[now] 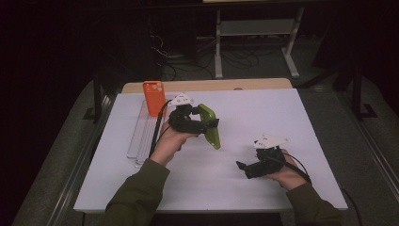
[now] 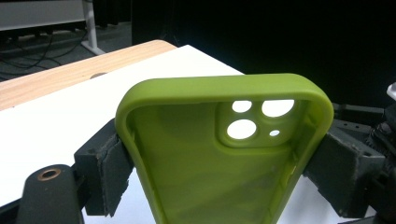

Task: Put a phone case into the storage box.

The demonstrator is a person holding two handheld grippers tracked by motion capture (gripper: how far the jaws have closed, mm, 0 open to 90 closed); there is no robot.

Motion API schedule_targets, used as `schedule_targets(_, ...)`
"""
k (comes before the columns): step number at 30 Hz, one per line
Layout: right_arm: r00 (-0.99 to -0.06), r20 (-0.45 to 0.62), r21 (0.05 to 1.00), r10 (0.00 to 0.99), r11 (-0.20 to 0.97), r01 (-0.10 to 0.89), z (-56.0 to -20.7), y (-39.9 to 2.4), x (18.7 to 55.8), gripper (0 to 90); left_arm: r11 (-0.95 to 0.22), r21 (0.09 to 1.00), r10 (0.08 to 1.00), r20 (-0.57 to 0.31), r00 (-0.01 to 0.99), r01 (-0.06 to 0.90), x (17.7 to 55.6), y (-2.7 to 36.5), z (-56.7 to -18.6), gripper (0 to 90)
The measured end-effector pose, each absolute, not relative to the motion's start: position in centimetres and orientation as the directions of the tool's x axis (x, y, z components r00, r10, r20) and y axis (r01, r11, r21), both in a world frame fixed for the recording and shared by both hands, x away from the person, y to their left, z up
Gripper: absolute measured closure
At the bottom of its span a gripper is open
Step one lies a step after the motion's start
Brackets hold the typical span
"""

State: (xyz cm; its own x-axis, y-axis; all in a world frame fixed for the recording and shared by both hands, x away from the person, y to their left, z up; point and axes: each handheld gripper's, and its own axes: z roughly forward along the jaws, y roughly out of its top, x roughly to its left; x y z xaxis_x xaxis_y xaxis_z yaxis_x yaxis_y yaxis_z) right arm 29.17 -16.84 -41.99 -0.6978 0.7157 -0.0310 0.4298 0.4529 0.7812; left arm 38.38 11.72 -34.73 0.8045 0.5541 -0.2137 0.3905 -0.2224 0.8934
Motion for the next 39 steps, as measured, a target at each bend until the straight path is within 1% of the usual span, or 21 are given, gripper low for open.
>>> schedule_targets(2, -0.706, -0.045, 0.769, 0.707, 0.476, 0.427, -42.5, -17.2, 28.8, 0.7, -0.223, 0.894, 0.556, -0.21, 0.804, 0.388, 38.4, 11.8, -34.7, 16.2)
schedule_targets(4, -0.7, -0.013, 0.769, 0.714, 0.454, 0.449, -42.9, -17.4, 28.4, 0.7, -0.225, 0.895, 0.558, -0.206, 0.804, 0.386, 38.4, 11.8, -34.6, 16.1)
schedule_targets(7, -0.696, -0.014, 0.772, 0.718, 0.451, 0.449, -43.3, -17.9, 28.0, 0.7, -0.228, 0.895, 0.561, -0.2, 0.803, 0.382, 38.3, 11.9, -34.5, 16.2)
schedule_targets(10, -0.688, 0.01, 0.783, 0.726, 0.422, 0.457, -43.5, -18.3, 27.6, 0.7, -0.228, 0.899, 0.564, -0.192, 0.803, 0.375, 38.3, 11.9, -34.3, 16.1)
schedule_targets(13, -0.69, 0.014, 0.776, 0.724, 0.427, 0.464, -43.9, -18.7, 27.5, 0.7, -0.217, 0.899, 0.57, -0.2, 0.797, 0.381, 38.3, 12.0, -34.0, 16.1)
schedule_targets(16, -0.687, 0.026, 0.773, 0.726, 0.421, 0.474, -44.0, -18.7, 27.6, 0.7, -0.216, 0.901, 0.571, -0.196, 0.797, 0.376, 38.2, 12.1, -33.3, 16.1)
schedule_targets(21, -0.696, 0.021, 0.775, 0.718, 0.428, 0.466, -44.1, -18.5, 27.6, 0.7, -0.237, 0.903, 0.585, -0.163, 0.794, 0.359, 38.1, 12.4, -32.0, 16.1)
schedule_targets(26, -0.692, 0.04, 0.777, 0.721, 0.413, 0.475, -43.9, -18.4, 27.7, 0.7, -0.235, 0.906, 0.612, -0.143, 0.778, 0.352, 38.9, 13.3, -30.6, 16.1)
schedule_targets(32, -0.702, 0.032, 0.778, 0.712, 0.424, 0.465, -43.9, -18.4, 27.8, 0.7, -0.227, 0.911, 0.648, -0.122, 0.752, 0.344, 40.1, 14.7, -29.1, 16.1)
schedule_targets(39, -0.696, 0.047, 0.78, 0.716, 0.409, 0.473, -43.8, -18.5, 27.8, 0.7, -0.202, 0.916, 0.689, -0.119, 0.715, 0.346, 41.5, 16.5, -28.2, 16.1)
